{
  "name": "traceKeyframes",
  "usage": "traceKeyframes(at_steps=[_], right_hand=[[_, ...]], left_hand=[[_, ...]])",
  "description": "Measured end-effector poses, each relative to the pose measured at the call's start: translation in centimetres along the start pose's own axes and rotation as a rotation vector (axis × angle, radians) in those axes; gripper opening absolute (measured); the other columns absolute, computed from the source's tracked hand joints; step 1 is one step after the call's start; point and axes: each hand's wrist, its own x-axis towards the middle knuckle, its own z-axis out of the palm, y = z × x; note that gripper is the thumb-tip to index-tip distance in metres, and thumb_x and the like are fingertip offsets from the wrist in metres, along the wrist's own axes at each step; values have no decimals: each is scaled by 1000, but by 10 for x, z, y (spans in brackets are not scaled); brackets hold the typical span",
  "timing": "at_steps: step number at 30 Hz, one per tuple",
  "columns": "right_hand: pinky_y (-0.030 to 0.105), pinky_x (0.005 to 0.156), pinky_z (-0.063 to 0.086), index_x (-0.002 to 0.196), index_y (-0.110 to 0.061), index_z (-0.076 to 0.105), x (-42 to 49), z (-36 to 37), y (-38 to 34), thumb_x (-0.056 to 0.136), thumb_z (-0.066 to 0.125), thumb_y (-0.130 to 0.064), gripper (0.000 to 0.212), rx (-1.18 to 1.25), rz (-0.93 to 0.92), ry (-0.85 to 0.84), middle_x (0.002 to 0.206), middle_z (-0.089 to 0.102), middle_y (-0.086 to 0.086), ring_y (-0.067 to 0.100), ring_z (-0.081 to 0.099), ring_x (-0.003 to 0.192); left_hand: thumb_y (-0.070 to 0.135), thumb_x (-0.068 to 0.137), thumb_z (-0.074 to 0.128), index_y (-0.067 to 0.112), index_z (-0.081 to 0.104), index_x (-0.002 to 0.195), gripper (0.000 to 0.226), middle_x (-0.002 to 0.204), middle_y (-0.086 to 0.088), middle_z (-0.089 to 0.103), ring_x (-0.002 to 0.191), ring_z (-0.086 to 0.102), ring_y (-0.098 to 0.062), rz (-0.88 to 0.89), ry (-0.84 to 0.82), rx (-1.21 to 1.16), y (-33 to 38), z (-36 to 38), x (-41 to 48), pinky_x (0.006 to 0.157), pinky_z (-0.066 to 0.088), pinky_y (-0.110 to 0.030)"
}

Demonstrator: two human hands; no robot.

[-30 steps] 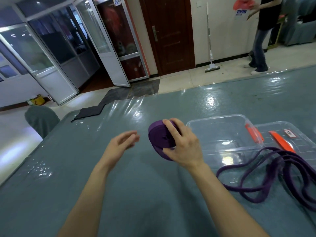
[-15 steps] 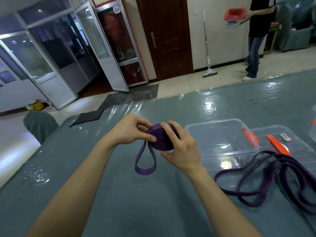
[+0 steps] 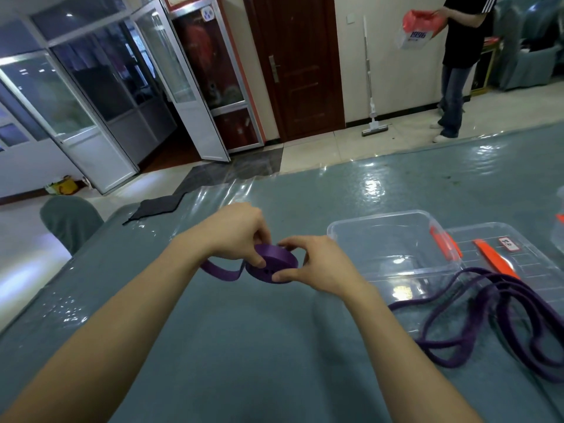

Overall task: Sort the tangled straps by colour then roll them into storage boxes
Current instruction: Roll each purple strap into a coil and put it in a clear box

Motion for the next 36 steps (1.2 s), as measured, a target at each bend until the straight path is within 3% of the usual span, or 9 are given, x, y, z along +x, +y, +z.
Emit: traceKeyframes(at_steps=[2, 4, 8, 10, 17, 26, 29, 32, 36], right_hand=[[34, 60, 60, 109, -42, 77, -1, 3, -1, 71, 89, -66, 47, 82, 25, -57, 83, 75, -24, 3, 69, 55], [34, 53, 61, 101, -39, 78, -2, 5, -3, 72, 89, -63, 39, 164, 28, -76, 87, 78, -14, 12, 73, 51], [40, 56, 65, 93, -32, 82, -2, 3, -6, 72, 94, -54, 33, 318, 44, -69, 80, 79, -6, 18, 76, 55], [42, 58, 66, 93, -31, 84, -3, -4, -7, 70, 97, -50, 33, 438, 67, -69, 78, 80, 1, 24, 77, 56], [33, 54, 62, 103, -15, 86, -5, -27, -6, 75, 99, -30, 34, 805, 48, -31, 91, 82, 18, 33, 74, 57], [34, 54, 62, 110, -13, 84, -2, -14, -4, 74, 95, -34, 43, 1079, 27, 90, 95, 81, 22, 36, 74, 59], [33, 48, 58, 114, -22, 83, -7, -16, 0, 71, 99, -40, 49, 967, 78, -34, 104, 83, 9, 35, 76, 58], [33, 42, 53, 114, -45, 78, -8, -25, 1, 61, 101, -58, 59, 607, 112, -60, 110, 80, -17, 21, 75, 57], [40, 52, 60, 110, -45, 76, -6, -17, -10, 61, 95, -69, 58, 310, 82, -75, 105, 78, -19, 22, 73, 48]], left_hand=[[46, 70, 92, 35, 85, 97, 30, 77, 15, 79, 74, 73, -5, 39, -20, 67, 5, -4, 1, 73, 64, -38], [45, 71, 92, 34, 86, 97, 29, 79, 15, 80, 74, 73, -5, 61, -39, 69, 4, -8, 1, 73, 64, -37], [41, 73, 97, 32, 86, 96, 26, 78, 17, 80, 75, 74, -1, 66, -40, -100, -5, -11, -2, 71, 62, -31], [33, 75, 100, 31, 87, 100, 29, 83, 17, 82, 79, 78, -1, 43, -45, -340, -13, -10, -6, 75, 62, -24], [32, 75, 102, 20, 85, 116, 46, 110, -8, 85, 105, 83, -29, 18, 80, -982, -46, 8, -26, 97, 66, -39], [43, 65, 104, 23, 87, 113, 55, 111, -10, 85, 105, 83, -29, 3, 214, -1181, -33, 27, -16, 90, 66, -31], [37, 69, 103, 22, 88, 108, 44, 103, -7, 86, 97, 84, -26, -24, 153, -1075, -32, 21, -13, 86, 66, -29], [35, 73, 102, 29, 88, 98, 29, 86, 8, 85, 81, 82, -12, -43, 40, -657, -28, 13, -8, 74, 63, -27], [49, 69, 98, 36, 86, 90, 28, 69, 14, 77, 67, 72, -9, -12, -51, -195, -11, 4, 4, 69, 62, -44]])
